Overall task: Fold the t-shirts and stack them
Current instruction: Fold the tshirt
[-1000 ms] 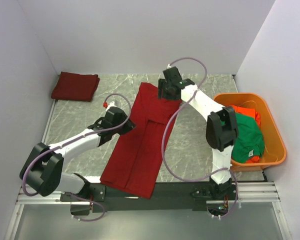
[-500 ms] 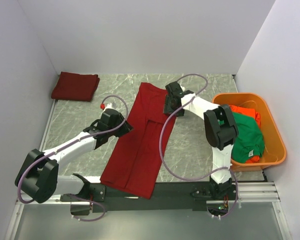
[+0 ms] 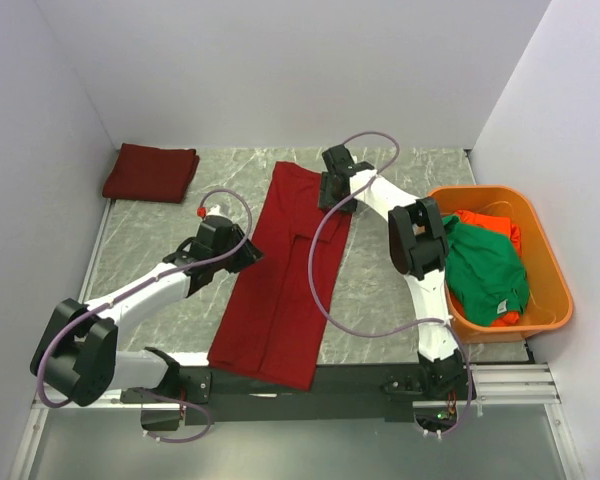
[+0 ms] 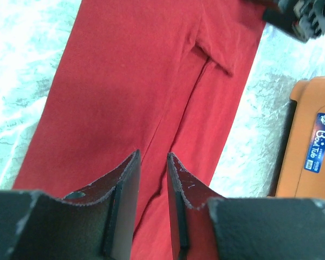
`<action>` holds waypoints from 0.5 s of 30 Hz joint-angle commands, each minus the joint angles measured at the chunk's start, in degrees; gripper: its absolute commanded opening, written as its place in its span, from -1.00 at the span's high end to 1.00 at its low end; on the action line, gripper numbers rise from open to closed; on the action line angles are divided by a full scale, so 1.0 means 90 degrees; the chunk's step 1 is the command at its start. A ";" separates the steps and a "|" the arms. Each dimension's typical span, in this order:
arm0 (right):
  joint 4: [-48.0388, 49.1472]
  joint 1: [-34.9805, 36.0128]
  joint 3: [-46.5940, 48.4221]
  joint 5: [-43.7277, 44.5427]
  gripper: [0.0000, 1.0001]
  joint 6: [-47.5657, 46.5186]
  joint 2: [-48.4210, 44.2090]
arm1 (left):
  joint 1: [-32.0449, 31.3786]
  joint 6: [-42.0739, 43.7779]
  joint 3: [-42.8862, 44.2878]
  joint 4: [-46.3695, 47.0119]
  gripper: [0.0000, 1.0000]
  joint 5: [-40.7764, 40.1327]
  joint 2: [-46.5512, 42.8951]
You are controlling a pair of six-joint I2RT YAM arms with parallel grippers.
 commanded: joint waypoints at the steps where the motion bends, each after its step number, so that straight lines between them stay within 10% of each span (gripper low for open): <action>1: -0.0212 -0.0107 0.0802 -0.0063 -0.34 -0.0381 0.0490 | 0.0099 0.0145 0.0085 0.0266 0.36 0.0209 -0.0010; 15: 0.0139 -0.0205 0.2756 -0.0775 -0.42 -0.1387 0.1311 | 0.0431 -0.0109 0.0262 0.0862 0.35 0.0688 0.0596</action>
